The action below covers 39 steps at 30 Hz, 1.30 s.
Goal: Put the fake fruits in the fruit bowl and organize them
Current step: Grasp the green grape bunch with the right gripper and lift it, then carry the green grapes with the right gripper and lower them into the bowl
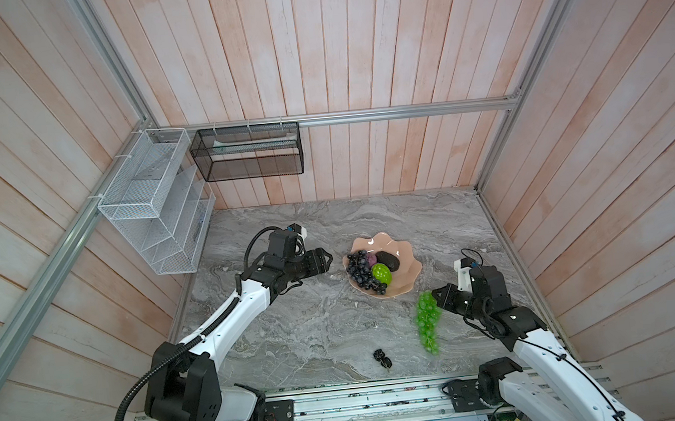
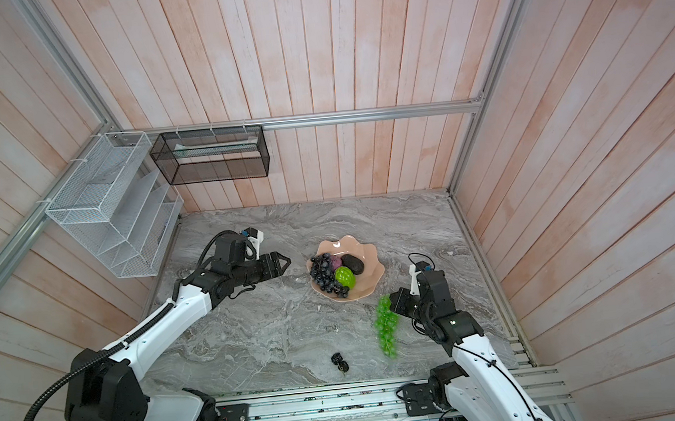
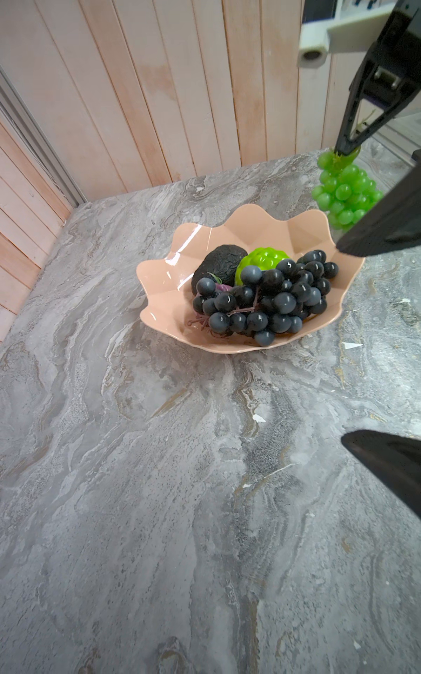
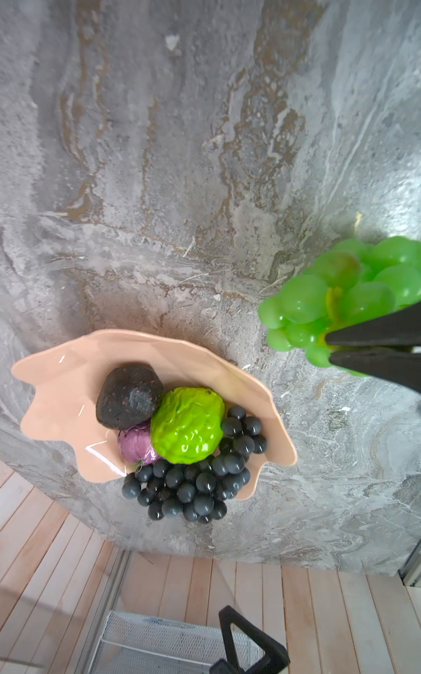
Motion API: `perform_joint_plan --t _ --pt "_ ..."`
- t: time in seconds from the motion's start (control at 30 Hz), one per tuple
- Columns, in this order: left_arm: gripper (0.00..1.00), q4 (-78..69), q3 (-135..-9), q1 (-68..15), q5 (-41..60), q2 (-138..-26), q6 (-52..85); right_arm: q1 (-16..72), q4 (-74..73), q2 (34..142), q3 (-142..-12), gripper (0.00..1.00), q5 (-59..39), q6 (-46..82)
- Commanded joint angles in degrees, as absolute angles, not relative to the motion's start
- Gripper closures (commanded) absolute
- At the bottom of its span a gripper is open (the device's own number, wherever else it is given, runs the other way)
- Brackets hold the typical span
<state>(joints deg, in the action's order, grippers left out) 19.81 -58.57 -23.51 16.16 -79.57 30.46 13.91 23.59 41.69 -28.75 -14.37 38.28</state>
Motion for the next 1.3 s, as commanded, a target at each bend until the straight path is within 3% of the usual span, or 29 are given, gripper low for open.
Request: perform_joint_plan --t 0.0,0.5,0.87,1.27 --pt "0.23 20.92 -57.48 -23.20 15.05 -77.53 31.20 14.33 27.86 40.79 -33.68 1.00 -12.97 35.48" --pt "0.23 23.43 -58.21 -23.20 14.45 -75.09 32.96 18.29 28.77 55.12 -60.99 1.00 -17.11 30.11" --pt "0.23 25.37 -57.42 -23.21 13.42 -72.44 32.34 27.94 17.50 65.23 -63.49 1.00 -18.21 32.84" --pt "0.23 25.88 -57.62 -23.24 12.99 -71.63 32.00 29.12 5.00 71.19 -54.34 1.00 -24.17 37.54"
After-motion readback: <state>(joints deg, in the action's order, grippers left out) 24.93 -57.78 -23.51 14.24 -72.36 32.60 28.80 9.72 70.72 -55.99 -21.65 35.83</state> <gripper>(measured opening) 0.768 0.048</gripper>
